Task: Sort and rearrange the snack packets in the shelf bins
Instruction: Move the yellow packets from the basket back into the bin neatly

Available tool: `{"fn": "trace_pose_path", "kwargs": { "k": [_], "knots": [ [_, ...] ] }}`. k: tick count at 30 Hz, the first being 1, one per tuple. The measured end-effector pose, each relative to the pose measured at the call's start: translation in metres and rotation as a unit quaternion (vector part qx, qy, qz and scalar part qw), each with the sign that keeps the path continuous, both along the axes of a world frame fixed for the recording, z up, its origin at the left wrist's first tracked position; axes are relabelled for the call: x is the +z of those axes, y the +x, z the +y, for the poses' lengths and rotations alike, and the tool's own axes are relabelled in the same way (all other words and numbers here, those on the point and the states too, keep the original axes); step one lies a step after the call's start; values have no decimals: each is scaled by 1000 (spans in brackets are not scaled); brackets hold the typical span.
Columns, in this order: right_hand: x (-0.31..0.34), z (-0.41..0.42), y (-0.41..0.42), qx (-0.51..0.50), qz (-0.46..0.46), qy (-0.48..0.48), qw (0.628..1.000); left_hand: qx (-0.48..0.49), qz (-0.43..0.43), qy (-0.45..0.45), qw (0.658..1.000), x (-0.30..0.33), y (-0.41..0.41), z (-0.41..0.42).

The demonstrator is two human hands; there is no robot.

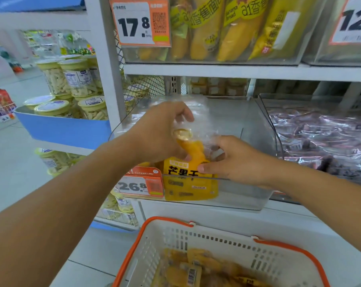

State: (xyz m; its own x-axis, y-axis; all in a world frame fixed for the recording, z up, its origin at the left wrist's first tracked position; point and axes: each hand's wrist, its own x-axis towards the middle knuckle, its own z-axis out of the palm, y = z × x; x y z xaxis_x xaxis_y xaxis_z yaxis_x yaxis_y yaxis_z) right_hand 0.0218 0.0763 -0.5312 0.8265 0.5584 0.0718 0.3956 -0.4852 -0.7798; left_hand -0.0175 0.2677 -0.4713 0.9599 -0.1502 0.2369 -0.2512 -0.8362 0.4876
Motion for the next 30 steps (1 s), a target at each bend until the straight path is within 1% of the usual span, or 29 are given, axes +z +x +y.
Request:
{"fn": "trace_pose_path", "kwargs": {
  "k": [1,2,5,7,10,12,15,16,18,19,20,21,22,23,24,26,27,29,30],
  "knots": [
    [2,-1,-1,0,-1,-26,1000,2,-5,58,998,0,-1,0],
    [3,0,-2,-2,-7,-46,999,7,-5,92,996,-2,-2,2],
    [7,2,-7,-9,-28,-110,993,34,-2,158,987,-5,-5,7],
    [10,6,-10,-11,-2,-186,983,41,15,189,981,-6,-7,12],
    [9,9,-9,3,43,-243,969,33,59,227,972,-9,-13,17],
    [6,14,-15,35,80,-261,961,24,83,244,966,-12,-17,16],
    [8,18,-19,47,215,-252,942,11,92,246,965,-12,-21,13],
    [11,16,-21,55,237,-256,936,3,91,239,967,-12,-21,13],
    [16,9,-19,78,238,-263,932,-5,72,220,973,-12,-21,14],
    [20,5,-18,83,241,-246,935,-5,54,217,975,-13,-19,14],
    [22,1,-14,74,258,-202,942,-1,33,222,974,-13,-19,15],
    [25,-3,-11,53,290,-126,947,2,15,231,973,-13,-18,16],
    [29,-5,-6,35,333,-39,942,3,4,239,971,-13,-17,16],
    [32,-5,-2,27,370,32,928,2,-1,247,969,-14,-17,16],
    [35,-5,-1,21,394,75,916,-3,0,257,966,-15,-18,16],
    [36,0,-1,29,423,115,898,-8,14,275,961,-18,-18,13],
    [36,4,-3,37,430,118,894,-9,23,278,960,-20,-19,11],
    [36,12,-9,63,436,98,892,-14,31,279,960,-24,-18,7],
    [35,14,-10,73,429,76,897,-19,26,289,957,-26,-18,5]
  ]
}}
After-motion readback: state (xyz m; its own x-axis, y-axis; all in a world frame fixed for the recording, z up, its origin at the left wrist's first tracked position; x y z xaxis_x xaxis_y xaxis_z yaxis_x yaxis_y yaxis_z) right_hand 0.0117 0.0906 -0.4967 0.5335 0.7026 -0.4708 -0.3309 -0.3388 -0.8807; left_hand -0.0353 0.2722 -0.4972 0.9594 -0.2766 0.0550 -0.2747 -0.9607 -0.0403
